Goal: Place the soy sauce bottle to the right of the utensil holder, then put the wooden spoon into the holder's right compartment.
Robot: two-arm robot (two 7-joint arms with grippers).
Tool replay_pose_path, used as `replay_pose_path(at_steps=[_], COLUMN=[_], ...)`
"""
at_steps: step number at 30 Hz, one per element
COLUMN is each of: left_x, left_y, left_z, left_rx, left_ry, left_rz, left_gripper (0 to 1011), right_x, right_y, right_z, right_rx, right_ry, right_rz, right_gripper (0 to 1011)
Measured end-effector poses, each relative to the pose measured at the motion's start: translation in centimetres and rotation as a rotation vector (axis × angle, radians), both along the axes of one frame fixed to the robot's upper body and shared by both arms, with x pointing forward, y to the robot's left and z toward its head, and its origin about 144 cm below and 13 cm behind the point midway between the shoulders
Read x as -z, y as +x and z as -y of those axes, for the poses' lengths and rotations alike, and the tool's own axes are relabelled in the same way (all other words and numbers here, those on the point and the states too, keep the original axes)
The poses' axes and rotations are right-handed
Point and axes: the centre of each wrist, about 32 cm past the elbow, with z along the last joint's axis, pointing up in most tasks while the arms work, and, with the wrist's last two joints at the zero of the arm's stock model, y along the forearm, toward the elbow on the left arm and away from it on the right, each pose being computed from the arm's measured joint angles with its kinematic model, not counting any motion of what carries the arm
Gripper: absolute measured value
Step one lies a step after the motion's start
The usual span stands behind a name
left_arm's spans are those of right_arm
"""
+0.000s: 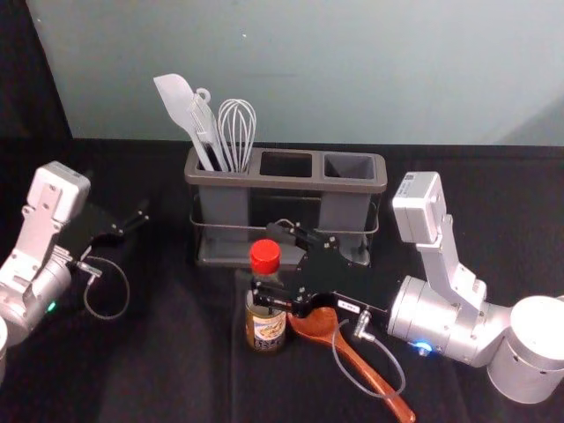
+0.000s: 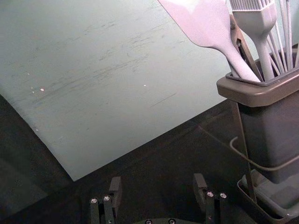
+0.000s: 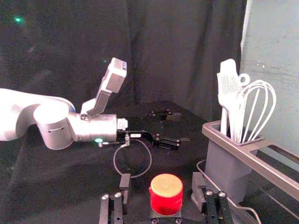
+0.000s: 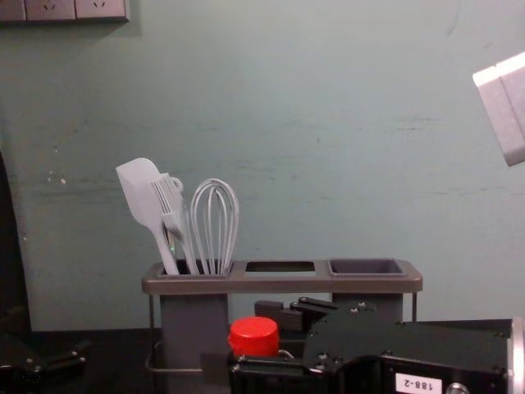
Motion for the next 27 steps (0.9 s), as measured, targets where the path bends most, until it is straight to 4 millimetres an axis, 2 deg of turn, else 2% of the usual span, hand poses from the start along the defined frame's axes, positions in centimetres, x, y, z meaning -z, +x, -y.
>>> replay_pose_path(at_steps=[1,2,10,11,13,16,27], left_x=[0.00,0.00,0.00,0.00,0.00,0.00,0.00], left_y=[0.00,0.00,0.00,0.00,0.00,0.00,0.00], left_z=[0.00,0.00,0.00,0.00,0.00,0.00,0.00], left_rx=[0.000,0.000,0.000,0.000,0.000,0.000,0.000], left_ry=[0.000,0.000,0.000,0.000,0.000,0.000,0.000], left_rz=[0.000,0.000,0.000,0.000,0.000,0.000,0.000], left_gripper=[1005,1005,1005,1005,1005,1005,1005], right_x=[0.00,0.00,-0.01,-0.01,0.00,0.00,-0.25], right_y=[0.00,0.00,-0.02,-0.03,-0.03,-0.04,-0.13], right_z=[0.01,0.01,0.02,0.03,0.03,0.04,0.23], right_rx=[0.000,0.000,0.000,0.000,0.001,0.001,-0.002], right_ry=[0.000,0.000,0.000,0.000,0.000,0.000,0.005], right_rz=[0.000,0.000,0.001,0.001,0.001,0.001,0.024], right_gripper=[820,820,552,552,443,388,388])
